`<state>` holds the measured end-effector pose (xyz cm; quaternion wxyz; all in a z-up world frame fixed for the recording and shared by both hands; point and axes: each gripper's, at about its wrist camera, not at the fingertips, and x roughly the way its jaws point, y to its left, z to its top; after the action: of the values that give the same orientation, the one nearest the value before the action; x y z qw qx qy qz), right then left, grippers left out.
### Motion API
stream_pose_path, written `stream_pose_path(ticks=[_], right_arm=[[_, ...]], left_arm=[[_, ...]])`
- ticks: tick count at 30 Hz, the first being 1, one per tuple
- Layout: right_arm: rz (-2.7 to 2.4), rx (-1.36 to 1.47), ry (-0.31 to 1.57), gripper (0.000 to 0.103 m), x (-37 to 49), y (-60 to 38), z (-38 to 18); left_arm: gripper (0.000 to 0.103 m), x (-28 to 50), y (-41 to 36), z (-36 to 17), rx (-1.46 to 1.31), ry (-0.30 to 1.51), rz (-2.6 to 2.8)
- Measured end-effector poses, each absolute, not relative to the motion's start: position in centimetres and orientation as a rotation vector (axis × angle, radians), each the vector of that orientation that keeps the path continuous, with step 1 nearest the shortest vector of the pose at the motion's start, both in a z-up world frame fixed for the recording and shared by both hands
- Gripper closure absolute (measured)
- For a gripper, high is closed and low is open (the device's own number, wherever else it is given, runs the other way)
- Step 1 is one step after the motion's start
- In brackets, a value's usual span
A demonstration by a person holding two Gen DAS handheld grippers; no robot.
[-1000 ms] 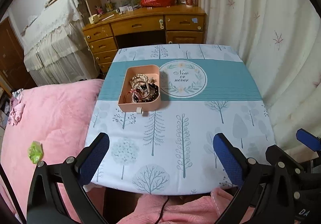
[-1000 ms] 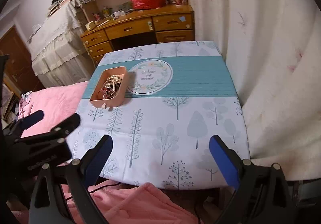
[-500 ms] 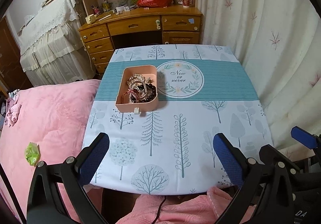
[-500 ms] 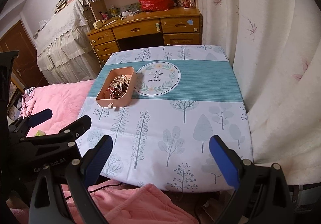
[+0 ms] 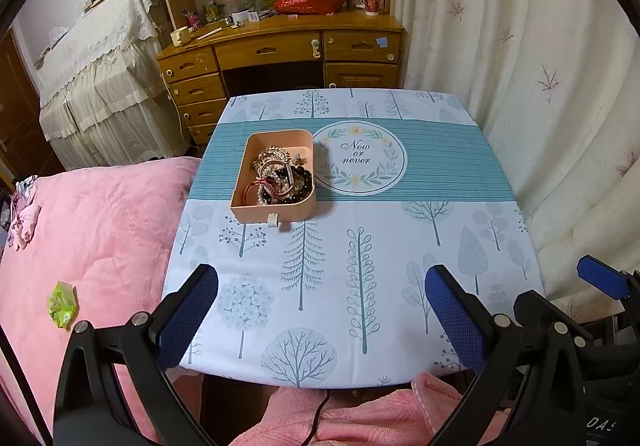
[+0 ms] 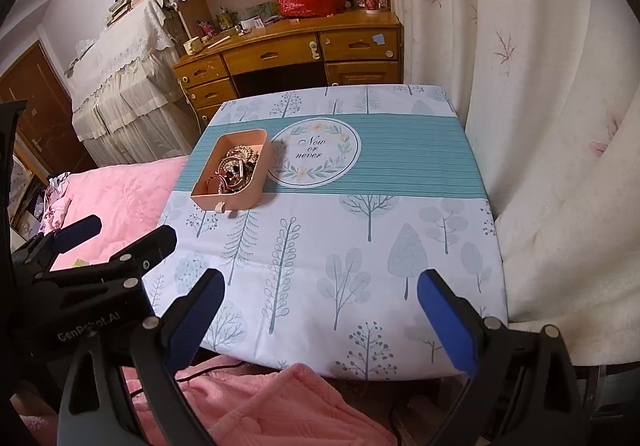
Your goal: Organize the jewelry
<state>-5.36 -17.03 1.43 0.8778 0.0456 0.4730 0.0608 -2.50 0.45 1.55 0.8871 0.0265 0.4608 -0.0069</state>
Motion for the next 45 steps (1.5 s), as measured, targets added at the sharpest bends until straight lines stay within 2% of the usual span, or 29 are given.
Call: stream_pose_path(ticks=[45], right_arm=[[0.125,0.106,1.007,0.005,-5.7,-18.0,0.2]], left_arm=[[0.001,-3.3,0.7,1.5,0.044,0.953,0.011]])
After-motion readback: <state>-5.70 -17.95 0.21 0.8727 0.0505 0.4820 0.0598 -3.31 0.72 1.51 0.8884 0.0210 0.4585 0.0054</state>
